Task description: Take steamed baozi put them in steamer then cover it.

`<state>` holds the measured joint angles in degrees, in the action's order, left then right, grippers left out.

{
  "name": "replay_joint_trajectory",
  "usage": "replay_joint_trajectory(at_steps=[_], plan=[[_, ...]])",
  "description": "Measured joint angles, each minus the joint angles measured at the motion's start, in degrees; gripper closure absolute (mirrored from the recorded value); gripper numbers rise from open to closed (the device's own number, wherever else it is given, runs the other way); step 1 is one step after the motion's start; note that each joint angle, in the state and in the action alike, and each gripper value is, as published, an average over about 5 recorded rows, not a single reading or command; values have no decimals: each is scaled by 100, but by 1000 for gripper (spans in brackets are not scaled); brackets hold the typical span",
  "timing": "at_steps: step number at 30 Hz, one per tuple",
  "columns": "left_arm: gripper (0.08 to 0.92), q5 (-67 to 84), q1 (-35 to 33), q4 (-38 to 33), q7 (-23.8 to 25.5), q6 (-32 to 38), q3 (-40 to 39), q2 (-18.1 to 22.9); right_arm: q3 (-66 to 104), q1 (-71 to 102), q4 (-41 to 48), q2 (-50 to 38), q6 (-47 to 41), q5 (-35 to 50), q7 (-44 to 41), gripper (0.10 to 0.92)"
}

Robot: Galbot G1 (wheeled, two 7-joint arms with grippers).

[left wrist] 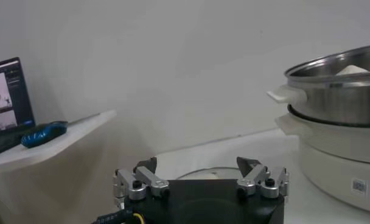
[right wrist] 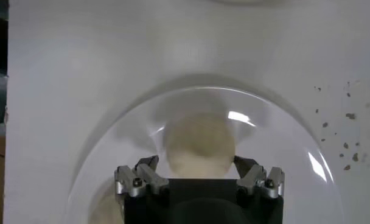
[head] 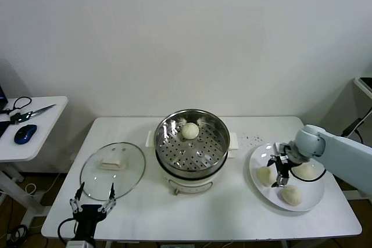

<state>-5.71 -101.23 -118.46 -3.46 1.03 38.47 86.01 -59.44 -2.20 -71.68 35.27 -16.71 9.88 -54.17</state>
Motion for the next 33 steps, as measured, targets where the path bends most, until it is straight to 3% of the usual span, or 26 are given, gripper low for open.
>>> replay_joint_trajectory(at_steps=[11,20,33], plan=[[177,5,-24,-11,-1,3,1,-2,118,81,49,41,-12,21,3,360],[177,5,-74,-55,2,1,7,-16,-137,-493,-124,-157,3,394,-64,372],[177,-85,-140,-106,19,15,-136,-49,-1891,-3382,-381,321,-62,1823,-106,372]])
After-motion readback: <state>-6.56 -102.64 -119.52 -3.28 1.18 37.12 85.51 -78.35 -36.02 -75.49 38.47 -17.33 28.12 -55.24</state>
